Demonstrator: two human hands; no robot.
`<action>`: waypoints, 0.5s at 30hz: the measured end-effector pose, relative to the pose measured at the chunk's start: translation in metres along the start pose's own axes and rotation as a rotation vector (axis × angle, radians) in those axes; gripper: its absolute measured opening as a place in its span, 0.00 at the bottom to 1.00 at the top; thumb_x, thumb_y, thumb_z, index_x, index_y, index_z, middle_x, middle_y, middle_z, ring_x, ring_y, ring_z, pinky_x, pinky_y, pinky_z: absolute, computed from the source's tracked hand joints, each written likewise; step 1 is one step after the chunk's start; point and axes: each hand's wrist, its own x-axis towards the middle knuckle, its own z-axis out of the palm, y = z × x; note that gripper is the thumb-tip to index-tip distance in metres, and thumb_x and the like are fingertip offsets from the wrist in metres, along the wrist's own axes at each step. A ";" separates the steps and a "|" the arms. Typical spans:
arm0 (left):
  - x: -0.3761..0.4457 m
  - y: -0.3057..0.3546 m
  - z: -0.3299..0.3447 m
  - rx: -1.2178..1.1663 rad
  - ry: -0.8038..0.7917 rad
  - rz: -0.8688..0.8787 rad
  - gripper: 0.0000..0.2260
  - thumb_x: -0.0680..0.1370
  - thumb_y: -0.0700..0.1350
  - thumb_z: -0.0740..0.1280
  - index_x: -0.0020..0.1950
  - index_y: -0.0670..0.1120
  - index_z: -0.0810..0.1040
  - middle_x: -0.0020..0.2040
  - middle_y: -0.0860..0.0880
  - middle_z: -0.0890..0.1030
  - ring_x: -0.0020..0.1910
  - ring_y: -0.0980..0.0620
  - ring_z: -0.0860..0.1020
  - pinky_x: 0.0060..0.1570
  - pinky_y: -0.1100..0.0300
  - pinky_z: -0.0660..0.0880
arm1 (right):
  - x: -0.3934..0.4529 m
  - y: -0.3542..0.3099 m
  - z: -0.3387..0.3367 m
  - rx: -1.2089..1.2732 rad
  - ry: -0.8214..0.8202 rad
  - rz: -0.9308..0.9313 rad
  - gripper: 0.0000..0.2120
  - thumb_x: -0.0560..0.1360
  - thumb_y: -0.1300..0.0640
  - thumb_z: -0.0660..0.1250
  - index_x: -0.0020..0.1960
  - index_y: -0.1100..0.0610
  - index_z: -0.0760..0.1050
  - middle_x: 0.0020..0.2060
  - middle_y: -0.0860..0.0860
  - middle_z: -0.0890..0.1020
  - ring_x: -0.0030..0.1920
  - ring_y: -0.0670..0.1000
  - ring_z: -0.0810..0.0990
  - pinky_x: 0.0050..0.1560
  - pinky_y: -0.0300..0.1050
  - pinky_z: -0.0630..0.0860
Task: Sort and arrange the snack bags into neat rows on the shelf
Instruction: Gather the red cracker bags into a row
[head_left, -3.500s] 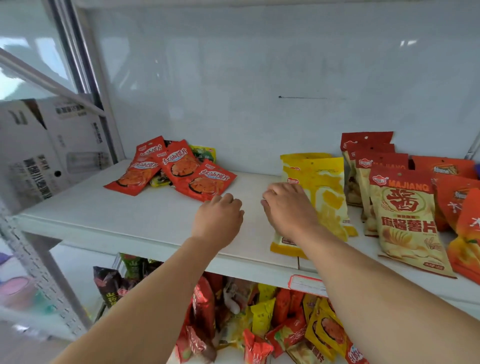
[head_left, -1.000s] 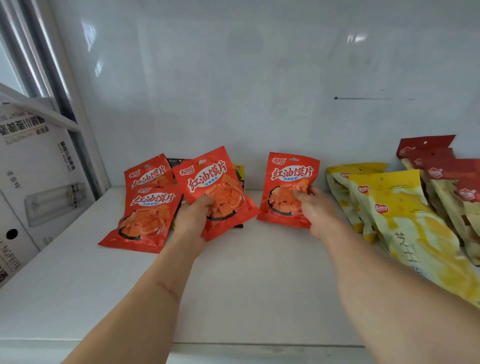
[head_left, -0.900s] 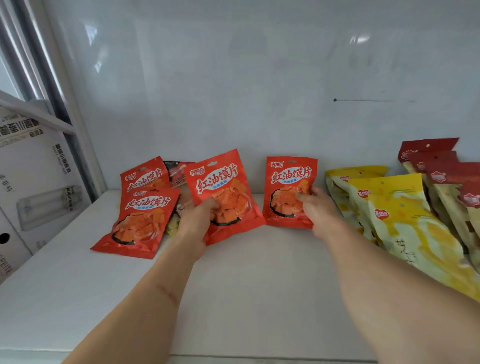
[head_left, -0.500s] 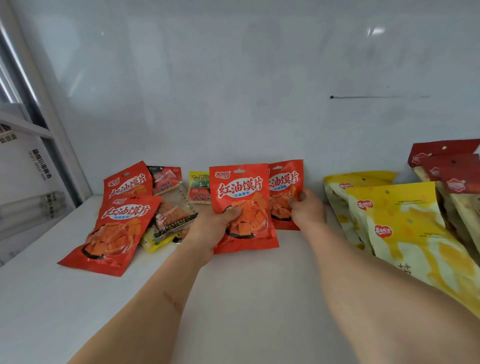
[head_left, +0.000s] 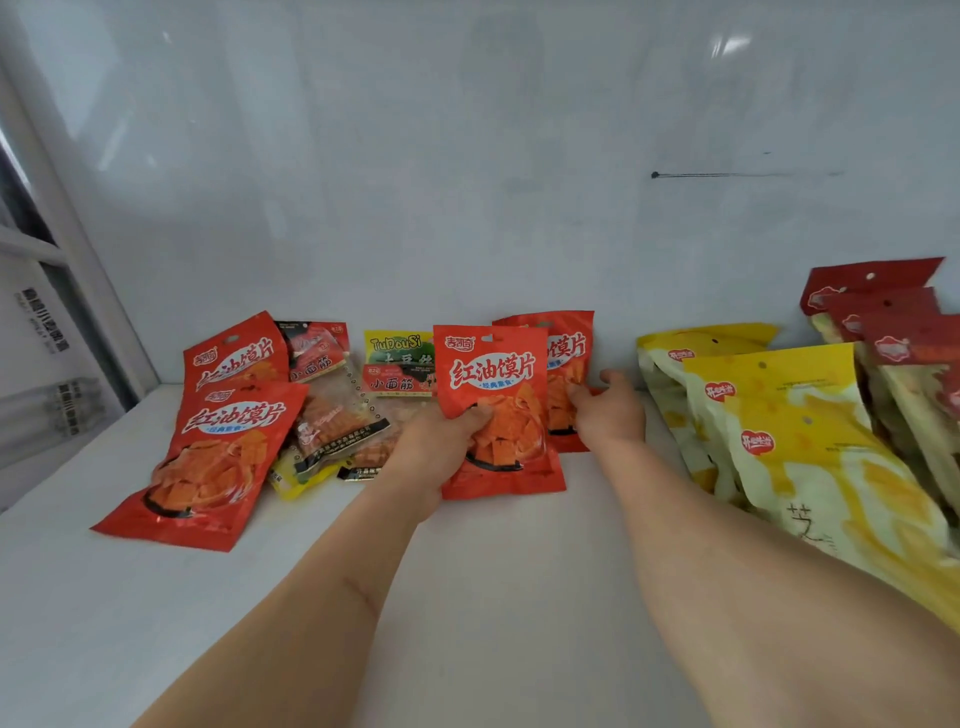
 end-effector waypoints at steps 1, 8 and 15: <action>0.001 -0.001 0.004 0.010 -0.013 0.011 0.08 0.78 0.49 0.72 0.56 0.52 0.82 0.51 0.50 0.87 0.51 0.47 0.85 0.56 0.44 0.81 | -0.003 0.000 -0.002 0.013 0.010 -0.008 0.24 0.78 0.50 0.68 0.69 0.61 0.70 0.64 0.59 0.78 0.64 0.60 0.76 0.59 0.47 0.71; 0.006 -0.014 0.041 0.247 0.067 0.154 0.08 0.78 0.49 0.70 0.55 0.51 0.81 0.54 0.49 0.85 0.52 0.46 0.83 0.57 0.46 0.79 | -0.021 0.004 -0.021 0.085 0.098 0.035 0.16 0.82 0.51 0.60 0.61 0.61 0.76 0.56 0.59 0.81 0.59 0.60 0.78 0.53 0.46 0.71; 0.006 -0.016 0.064 0.741 0.056 0.181 0.25 0.72 0.63 0.63 0.62 0.49 0.77 0.55 0.48 0.84 0.53 0.44 0.81 0.50 0.53 0.76 | -0.035 0.012 -0.030 0.064 0.051 -0.004 0.17 0.82 0.51 0.60 0.65 0.59 0.74 0.59 0.58 0.81 0.61 0.59 0.78 0.59 0.47 0.72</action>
